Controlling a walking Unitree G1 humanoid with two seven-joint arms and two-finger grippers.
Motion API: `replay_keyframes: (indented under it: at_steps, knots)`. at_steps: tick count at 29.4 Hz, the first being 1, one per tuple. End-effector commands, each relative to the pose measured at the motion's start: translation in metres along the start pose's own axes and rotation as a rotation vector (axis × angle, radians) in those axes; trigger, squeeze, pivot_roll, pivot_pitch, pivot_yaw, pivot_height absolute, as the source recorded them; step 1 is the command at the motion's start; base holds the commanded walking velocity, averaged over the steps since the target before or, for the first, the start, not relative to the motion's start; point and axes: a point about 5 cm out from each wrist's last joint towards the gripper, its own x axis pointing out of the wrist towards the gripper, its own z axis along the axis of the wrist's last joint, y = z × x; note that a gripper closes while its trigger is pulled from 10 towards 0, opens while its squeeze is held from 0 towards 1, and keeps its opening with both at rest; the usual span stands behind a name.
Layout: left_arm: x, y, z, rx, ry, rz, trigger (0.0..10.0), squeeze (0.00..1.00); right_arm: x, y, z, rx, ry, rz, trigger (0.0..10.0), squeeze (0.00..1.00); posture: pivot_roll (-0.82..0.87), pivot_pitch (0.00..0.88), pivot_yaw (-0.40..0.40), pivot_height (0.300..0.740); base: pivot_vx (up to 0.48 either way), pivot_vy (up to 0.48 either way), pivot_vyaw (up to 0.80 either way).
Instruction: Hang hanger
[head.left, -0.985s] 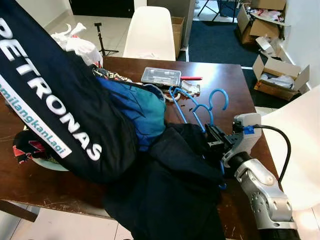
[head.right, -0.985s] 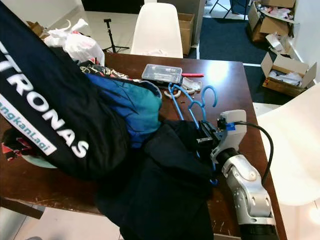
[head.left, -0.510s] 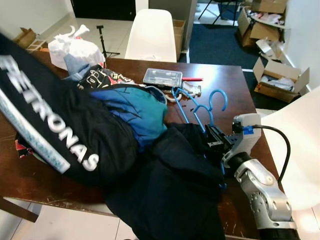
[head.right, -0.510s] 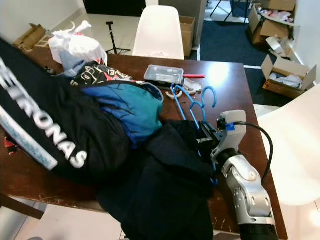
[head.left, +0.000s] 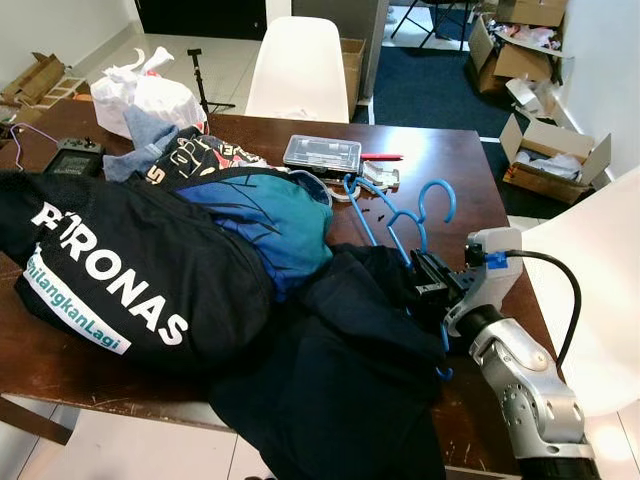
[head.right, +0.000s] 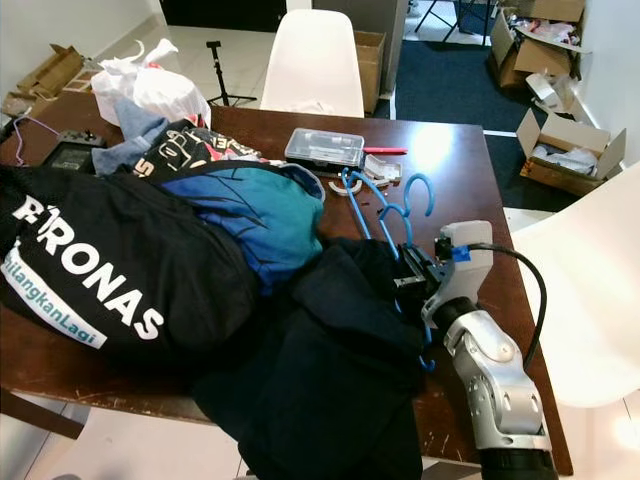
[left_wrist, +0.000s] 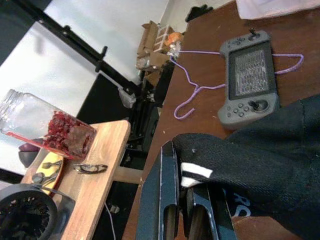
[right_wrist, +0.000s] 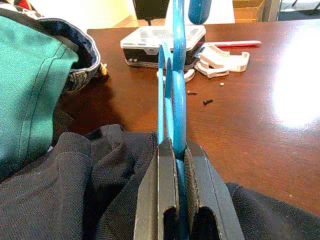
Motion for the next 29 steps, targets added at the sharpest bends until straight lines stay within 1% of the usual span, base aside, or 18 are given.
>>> replay_keyframes:
  at_steps: [1, 2, 3, 4, 10, 11, 15, 17, 18, 19, 20, 21, 22, 23, 24, 25, 28, 29]
  knots:
    - [-0.002, 0.002, -0.007, -0.025, 0.024, 0.021, 0.0, 0.96, -0.005, -0.001, -0.024, 0.039, 0.110, -0.012, 10.0, 0.00, 0.05, 0.180, 0.043, 0.740, 0.000, 0.000, 0.00]
    - [-0.002, 0.004, -0.009, -0.028, 0.029, 0.038, 2.6, 1.00, -0.005, -0.001, -0.024, 0.041, 0.110, -0.013, 10.0, 0.00, 0.05, 0.180, 0.043, 0.740, 0.000, 0.000, 0.00]
    - [-0.003, 0.007, -0.009, -0.033, 0.032, 0.052, 6.8, 1.00, -0.005, -0.001, -0.024, 0.042, 0.110, -0.013, 10.0, 0.00, 0.05, 0.181, 0.044, 0.740, 0.000, 0.000, 0.00]
    - [-0.004, 0.010, -0.009, -0.039, 0.034, 0.065, 10.0, 1.00, -0.005, -0.001, -0.024, 0.043, 0.110, -0.014, 10.0, 0.00, 0.05, 0.181, 0.044, 0.740, 0.000, 0.000, 0.00]
    - [-0.009, 0.028, 0.009, -0.128, -0.025, 0.068, 10.0, 1.00, -0.006, -0.001, -0.024, 0.046, 0.112, -0.013, 10.0, 0.00, 0.05, 0.183, 0.038, 0.740, 0.000, 0.000, 0.00]
    - [-0.012, 0.034, 0.021, -0.132, -0.058, 0.022, 10.0, 1.00, -0.006, -0.002, -0.024, 0.047, 0.115, -0.011, 10.0, 0.00, 0.05, 0.184, 0.035, 0.740, 0.000, 0.000, 0.00]
    - [-0.015, 0.040, 0.033, -0.108, -0.085, -0.009, 10.0, 1.00, -0.006, -0.002, -0.024, 0.048, 0.117, -0.009, 10.0, 0.00, 0.06, 0.184, 0.033, 0.740, 0.000, 0.000, 0.00]
    - [-0.026, 0.048, 0.052, 0.016, -0.084, -0.120, 10.0, 1.00, -0.006, -0.002, -0.025, 0.050, 0.120, -0.007, 10.0, 0.00, 0.06, 0.185, 0.032, 0.740, 0.000, 0.000, 0.00]
    - [-0.026, 0.048, 0.052, 0.016, -0.084, -0.120, 10.0, 1.00, -0.006, -0.002, -0.025, 0.050, 0.120, -0.007, 10.0, 0.00, 0.06, 0.185, 0.032, 0.740, 0.000, 0.000, 0.00]
    - [-0.033, 0.048, 0.057, 0.109, -0.056, -0.194, 10.0, 1.00, -0.005, -0.002, -0.025, 0.051, 0.121, -0.006, 10.0, 0.00, 0.06, 0.185, 0.032, 0.740, 0.000, 0.000, 0.00]
    - [-0.033, 0.048, 0.057, 0.109, -0.056, -0.194, 10.0, 1.00, -0.005, -0.002, -0.025, 0.051, 0.121, -0.006, 10.0, 0.00, 0.06, 0.185, 0.032, 0.740, 0.000, 0.000, 0.00]
    - [-0.040, 0.044, 0.060, 0.190, -0.036, -0.295, 10.0, 1.00, -0.005, -0.002, -0.025, 0.052, 0.122, -0.005, 10.0, 0.00, 0.06, 0.185, 0.032, 0.740, 0.000, 0.000, 0.00]
    - [-0.040, 0.044, 0.060, 0.190, -0.036, -0.295, 10.0, 1.00, -0.005, -0.002, -0.025, 0.052, 0.122, -0.005, 10.0, 0.00, 0.06, 0.185, 0.032, 0.740, 0.000, 0.000, 0.00]
    - [-0.047, 0.037, 0.063, 0.242, -0.041, -0.417, 10.0, 1.00, -0.005, -0.002, -0.025, 0.053, 0.122, -0.005, 10.0, 0.00, 0.06, 0.184, 0.034, 0.740, 0.000, 0.000, 0.00]
    - [-0.047, 0.037, 0.063, 0.242, -0.041, -0.417, 10.0, 1.00, -0.005, -0.002, -0.025, 0.053, 0.122, -0.005, 10.0, 0.00, 0.06, 0.184, 0.034, 0.740, 0.000, 0.000, 0.00]
    - [-0.053, 0.029, 0.065, 0.265, -0.055, -0.533, 10.0, 1.00, -0.005, -0.003, -0.025, 0.054, 0.122, -0.005, 10.0, 0.00, 0.06, 0.183, 0.035, 0.740, 0.000, 0.000, 0.00]
    - [-0.059, 0.024, 0.063, 0.302, -0.047, -0.614, 10.0, 1.00, -0.005, -0.003, -0.025, 0.056, 0.123, -0.005, 10.0, 0.00, 0.07, 0.182, 0.035, 0.740, 0.000, 0.000, 0.00]
    - [-0.064, 0.019, 0.055, 0.363, 0.002, -0.683, 10.0, 1.00, -0.004, -0.003, -0.025, 0.057, 0.123, -0.006, 10.0, 0.00, 0.07, 0.182, 0.035, 0.740, 0.000, 0.000, 0.00]
